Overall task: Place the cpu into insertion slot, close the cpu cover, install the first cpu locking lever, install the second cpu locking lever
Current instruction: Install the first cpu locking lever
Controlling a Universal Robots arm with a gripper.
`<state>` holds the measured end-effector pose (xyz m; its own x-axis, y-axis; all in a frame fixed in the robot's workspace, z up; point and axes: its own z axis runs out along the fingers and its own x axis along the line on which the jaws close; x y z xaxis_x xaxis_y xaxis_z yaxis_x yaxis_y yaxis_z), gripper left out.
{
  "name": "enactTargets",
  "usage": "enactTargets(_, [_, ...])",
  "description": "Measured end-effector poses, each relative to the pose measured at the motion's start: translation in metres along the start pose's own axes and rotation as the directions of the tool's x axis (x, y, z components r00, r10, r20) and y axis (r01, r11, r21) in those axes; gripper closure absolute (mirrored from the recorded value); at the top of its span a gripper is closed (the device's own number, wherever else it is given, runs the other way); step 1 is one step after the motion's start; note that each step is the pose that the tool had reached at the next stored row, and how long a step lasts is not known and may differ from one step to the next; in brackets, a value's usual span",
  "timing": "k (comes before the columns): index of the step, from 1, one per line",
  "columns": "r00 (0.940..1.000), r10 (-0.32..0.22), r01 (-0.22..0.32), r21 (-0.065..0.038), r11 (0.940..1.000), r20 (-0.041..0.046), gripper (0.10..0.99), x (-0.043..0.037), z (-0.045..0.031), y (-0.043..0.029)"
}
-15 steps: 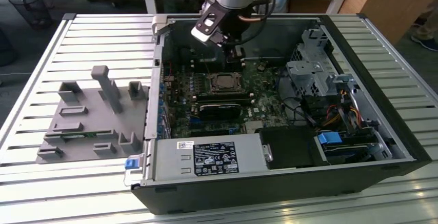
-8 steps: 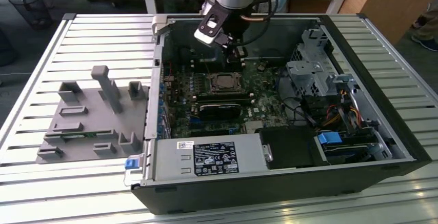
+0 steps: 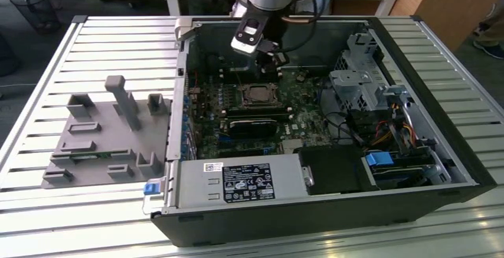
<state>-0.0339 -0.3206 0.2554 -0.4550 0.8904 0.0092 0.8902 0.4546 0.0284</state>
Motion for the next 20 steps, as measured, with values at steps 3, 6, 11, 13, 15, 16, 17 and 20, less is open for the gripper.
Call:
enactTargets(3, [0.9986, -0.053, 0.053, 0.001, 0.9986, 0.0, 0.965, 0.0, 0.0, -0.0001])
enactTargets(6, [0.9943, -0.107, 0.107, 0.002, 0.9943, -0.0015, 0.965, 0.0001, 0.0, 0.0])
enactTargets(11, [0.9819, -0.19, 0.19, 0.002, 0.9819, -0.004, 0.965, 0.0001, 0.0001, 0.0])
enactTargets(13, [0.975, -0.222, 0.222, 0.002, 0.975, -0.005, 0.965, 0.0002, 0.0002, 0.0])
enactTargets(15, [0.9679, -0.251, 0.251, 0.002, 0.9679, -0.0058, 0.965, 0.0002, 0.0002, 0.0])
enactTargets(16, [0.9642, -0.265, 0.265, 0.002, 0.9642, -0.0062, 0.965, 0.0003, 0.0002, 0.0])
enactTargets(17, [0.9602, -0.279, 0.279, 0.002, 0.9602, -0.0066, 0.965, 0.0003, 0.0002, 0.0])
enactTargets(20, [0.9507, -0.31, 0.31, 0.002, 0.9507, -0.0075, 0.965, 0.0003, 0.0002, 0.0])
